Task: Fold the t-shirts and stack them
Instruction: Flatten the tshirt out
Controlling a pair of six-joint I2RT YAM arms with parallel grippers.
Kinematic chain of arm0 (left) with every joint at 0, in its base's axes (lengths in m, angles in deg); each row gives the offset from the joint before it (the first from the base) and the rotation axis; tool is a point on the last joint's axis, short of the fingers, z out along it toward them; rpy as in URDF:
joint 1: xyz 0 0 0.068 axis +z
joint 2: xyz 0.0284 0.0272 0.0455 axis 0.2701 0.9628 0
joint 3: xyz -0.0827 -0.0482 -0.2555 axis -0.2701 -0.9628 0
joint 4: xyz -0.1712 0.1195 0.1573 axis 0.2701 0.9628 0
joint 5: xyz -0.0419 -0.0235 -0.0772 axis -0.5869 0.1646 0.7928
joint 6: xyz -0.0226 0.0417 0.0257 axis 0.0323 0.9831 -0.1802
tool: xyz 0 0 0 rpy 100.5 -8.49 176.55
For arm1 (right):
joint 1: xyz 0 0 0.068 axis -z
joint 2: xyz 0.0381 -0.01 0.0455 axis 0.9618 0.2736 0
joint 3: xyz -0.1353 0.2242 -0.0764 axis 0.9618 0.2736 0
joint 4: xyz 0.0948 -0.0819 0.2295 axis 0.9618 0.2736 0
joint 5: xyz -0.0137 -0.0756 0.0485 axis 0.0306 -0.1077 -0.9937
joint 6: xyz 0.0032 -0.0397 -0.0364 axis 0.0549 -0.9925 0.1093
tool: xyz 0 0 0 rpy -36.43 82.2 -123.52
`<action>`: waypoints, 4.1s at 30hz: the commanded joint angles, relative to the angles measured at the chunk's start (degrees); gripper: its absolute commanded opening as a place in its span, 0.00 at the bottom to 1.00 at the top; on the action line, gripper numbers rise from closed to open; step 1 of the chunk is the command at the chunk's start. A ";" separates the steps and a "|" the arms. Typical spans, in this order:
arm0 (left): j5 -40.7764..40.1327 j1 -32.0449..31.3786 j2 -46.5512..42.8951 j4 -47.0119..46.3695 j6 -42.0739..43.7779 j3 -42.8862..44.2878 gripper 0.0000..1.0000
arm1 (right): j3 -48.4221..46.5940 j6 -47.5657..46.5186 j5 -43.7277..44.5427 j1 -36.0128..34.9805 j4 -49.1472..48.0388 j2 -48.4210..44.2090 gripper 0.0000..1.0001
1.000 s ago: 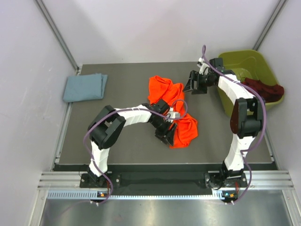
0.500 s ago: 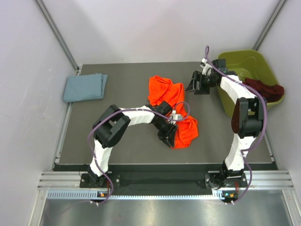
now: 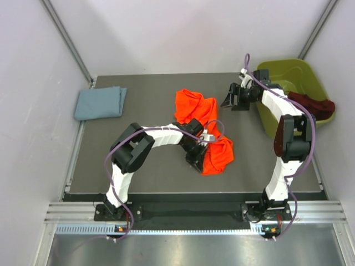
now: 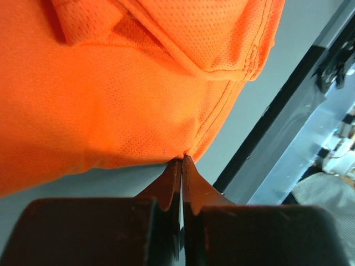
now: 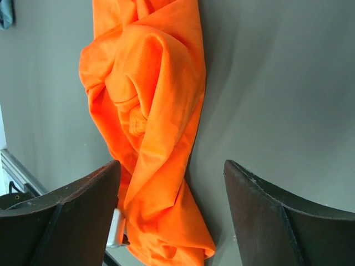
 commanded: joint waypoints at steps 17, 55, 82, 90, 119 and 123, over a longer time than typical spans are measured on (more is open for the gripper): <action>-32.13 33.57 -15.49 31.68 23.81 9.02 0.00 | -12.90 -0.24 0.48 -0.90 -3.55 -1.27 0.75; -35.94 36.04 -0.73 27.20 20.37 39.27 0.00 | 9.84 6.97 -7.69 -8.90 -2.93 4.11 0.14; -32.60 36.05 -4.32 24.65 17.83 31.29 0.00 | -14.92 -10.17 7.07 -7.85 1.73 13.41 0.41; -33.39 36.13 -4.77 24.48 18.18 30.41 0.00 | -15.89 -10.17 6.81 -7.59 1.29 16.13 0.37; -34.36 36.05 -4.33 24.30 18.27 30.76 0.00 | -10.44 -7.80 2.59 -8.11 0.14 15.78 0.31; -34.54 36.05 -4.59 24.30 18.27 30.67 0.00 | -10.44 -7.80 2.50 -8.11 -0.21 15.79 0.28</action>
